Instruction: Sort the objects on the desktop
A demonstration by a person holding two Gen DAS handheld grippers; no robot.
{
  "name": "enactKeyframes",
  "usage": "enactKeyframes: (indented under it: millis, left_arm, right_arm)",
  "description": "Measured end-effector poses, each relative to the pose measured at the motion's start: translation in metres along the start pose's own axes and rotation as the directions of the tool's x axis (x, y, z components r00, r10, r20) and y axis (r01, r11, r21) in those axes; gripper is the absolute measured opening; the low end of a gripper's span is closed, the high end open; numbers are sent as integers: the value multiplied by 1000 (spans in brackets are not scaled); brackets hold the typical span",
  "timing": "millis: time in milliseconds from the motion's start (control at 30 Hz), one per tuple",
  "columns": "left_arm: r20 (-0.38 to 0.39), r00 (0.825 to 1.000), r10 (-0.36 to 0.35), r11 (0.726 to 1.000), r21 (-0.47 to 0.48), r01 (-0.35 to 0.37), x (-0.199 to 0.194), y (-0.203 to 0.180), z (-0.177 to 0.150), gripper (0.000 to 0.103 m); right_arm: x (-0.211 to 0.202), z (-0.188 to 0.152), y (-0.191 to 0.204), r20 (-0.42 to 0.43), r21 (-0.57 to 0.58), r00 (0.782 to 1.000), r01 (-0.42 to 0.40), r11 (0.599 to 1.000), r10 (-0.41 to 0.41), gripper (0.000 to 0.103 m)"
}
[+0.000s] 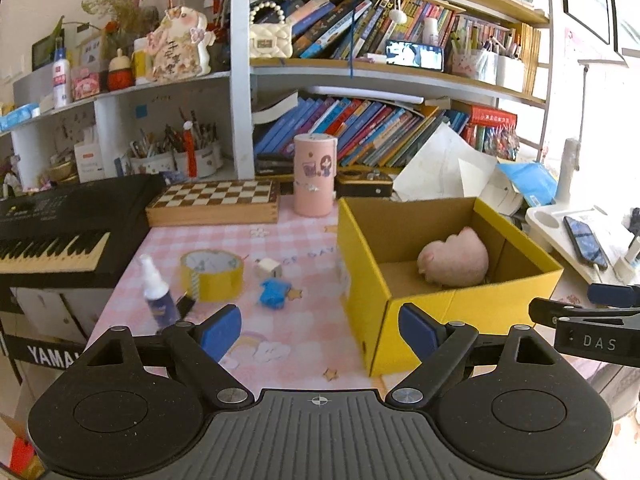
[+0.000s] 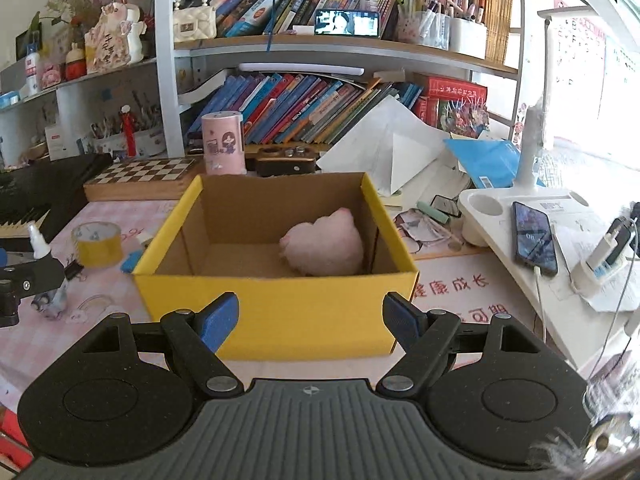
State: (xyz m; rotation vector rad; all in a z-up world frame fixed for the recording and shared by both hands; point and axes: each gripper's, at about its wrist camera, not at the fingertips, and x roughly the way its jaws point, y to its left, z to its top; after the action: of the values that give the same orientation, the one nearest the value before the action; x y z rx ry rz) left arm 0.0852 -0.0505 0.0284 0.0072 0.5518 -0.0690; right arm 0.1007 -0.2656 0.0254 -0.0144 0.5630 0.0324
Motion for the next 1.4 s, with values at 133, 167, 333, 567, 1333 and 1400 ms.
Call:
enactKeyframes:
  millis: [133,167,333,567,1333,1400]
  left_arm:
    - [-24,1000,1,1000,5,-1,-6,12,-12,88]
    - [-30,1000,2,1000,10,-1,-8,14,-15,88]
    - [-66,998,-20,1000,20,22,-17,20,-31,88]
    - [-102,994,-35,999,12,36,-28,32,-48,88]
    - [-134,989,-59,998,-15,58,-57,62,-74,88]
    - [-136,989,-58,998,-21,56,-58,64,-75,88]
  right_arm:
    - [-10,-13,12,-14,18,1000,21,1000,-21,78]
    - [-13,-17,15,-20,25,999,26,999,-26,78]
    - [-26,-35,36,-56,29,998,10,1000,-9,78]
    - [-39,-54,59,-98,23,995,-9,1000,11,78]
    - [-65,-83,97,-165,27,986,-32,999,36,79]
    - [-65,-83,100,-167,23,985,-36,999,39,79]
